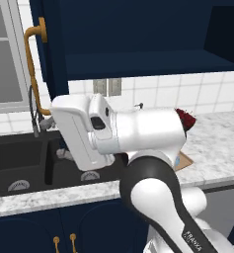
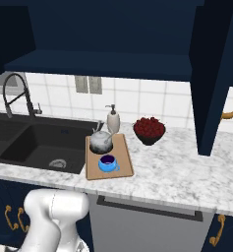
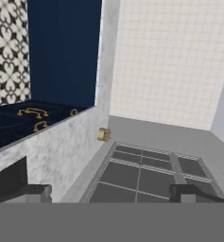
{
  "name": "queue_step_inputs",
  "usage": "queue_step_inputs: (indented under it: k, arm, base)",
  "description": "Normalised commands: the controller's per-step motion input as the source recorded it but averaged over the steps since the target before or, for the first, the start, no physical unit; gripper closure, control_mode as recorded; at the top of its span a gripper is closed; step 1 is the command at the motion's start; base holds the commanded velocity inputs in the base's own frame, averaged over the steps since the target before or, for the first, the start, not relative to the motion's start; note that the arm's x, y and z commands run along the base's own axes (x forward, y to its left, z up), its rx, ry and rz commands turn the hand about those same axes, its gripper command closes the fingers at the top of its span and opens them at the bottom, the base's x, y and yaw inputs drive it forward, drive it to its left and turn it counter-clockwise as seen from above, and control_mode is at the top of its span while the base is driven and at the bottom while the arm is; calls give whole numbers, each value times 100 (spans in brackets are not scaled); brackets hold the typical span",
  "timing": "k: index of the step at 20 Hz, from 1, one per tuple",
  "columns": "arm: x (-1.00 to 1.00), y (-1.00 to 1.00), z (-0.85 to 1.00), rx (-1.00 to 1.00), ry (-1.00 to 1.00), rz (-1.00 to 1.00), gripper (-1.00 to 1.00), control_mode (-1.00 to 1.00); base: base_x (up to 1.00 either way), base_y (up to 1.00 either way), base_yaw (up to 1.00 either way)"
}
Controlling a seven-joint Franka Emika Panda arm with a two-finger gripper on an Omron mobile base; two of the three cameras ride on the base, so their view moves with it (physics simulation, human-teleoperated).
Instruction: Pick the kettle from the counter and place it on the tray. Then pick the mug from the cabinet and place it on the tray. Then close the cabinet doors.
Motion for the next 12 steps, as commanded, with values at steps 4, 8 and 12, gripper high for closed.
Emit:
queue_step_inputs:
  k: [4,8,12]
  arm:
    - [11,57,18,0,0,-1,-100,-100]
    - [31,49,18,0,0,-9,-100,-100]
    - [45,37,6,0,0,-8,-100,-100]
  base:
    - [0,0,0]
    - [0,0,0]
    - [0,0,0]
